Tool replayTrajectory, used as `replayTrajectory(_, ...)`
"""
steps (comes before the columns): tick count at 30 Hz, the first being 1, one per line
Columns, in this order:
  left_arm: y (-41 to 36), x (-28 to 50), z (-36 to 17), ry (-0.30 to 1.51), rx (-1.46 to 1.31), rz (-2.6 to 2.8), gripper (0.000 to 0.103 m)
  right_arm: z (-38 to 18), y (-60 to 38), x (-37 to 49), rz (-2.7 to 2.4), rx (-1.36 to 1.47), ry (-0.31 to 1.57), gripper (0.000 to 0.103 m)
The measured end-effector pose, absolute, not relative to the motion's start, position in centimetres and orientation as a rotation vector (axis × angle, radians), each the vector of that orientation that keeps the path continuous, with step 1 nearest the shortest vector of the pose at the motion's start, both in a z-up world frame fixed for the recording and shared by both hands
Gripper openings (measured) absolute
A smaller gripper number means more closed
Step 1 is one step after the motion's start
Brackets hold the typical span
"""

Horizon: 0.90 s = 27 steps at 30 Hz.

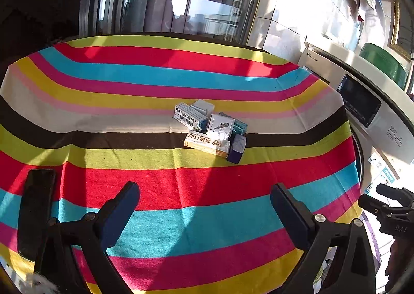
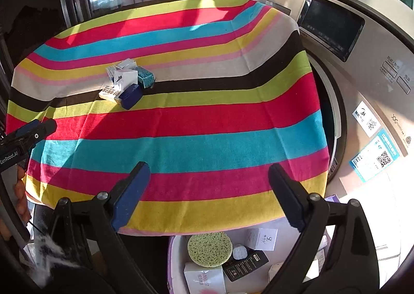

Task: Organize objects
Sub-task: 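Move both tools back toward the last small boxes on the table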

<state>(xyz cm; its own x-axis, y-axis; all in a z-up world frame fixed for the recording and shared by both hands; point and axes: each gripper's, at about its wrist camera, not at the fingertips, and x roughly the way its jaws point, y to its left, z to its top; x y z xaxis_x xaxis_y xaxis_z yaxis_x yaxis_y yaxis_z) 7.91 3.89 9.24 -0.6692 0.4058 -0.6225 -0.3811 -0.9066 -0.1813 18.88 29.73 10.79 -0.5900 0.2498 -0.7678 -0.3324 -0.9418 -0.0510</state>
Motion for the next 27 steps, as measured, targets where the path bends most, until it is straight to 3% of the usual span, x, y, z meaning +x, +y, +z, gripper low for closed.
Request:
replayTrajectory(6, 1.2, 7.9, 10.9, -0.036, -0.784, 2.631, 0.102, 11.3, 27.7, 17.9, 2.479, -1.079, -0.025, 0.096)
replayTrajectory(12, -0.2, 7.6, 11.4, -0.045, -0.790, 2.609, 0.102, 12.1, 25.5, 17.6, 2.513, -0.929, -0.103, 0.100)
replayTrajectory(18, -0.7, 7.2, 9.7, -0.081, -0.898, 2.536, 0.102, 11.4, 24.5, 16.8, 2.553, -0.986, -0.074, 0.100)
replayTrajectory(27, -2.0, 6.7, 8.5, -0.151, -0.964, 2.490, 0.102, 7.8, 23.8, 15.8, 2.566, -1.126, 0.114, 0.100)
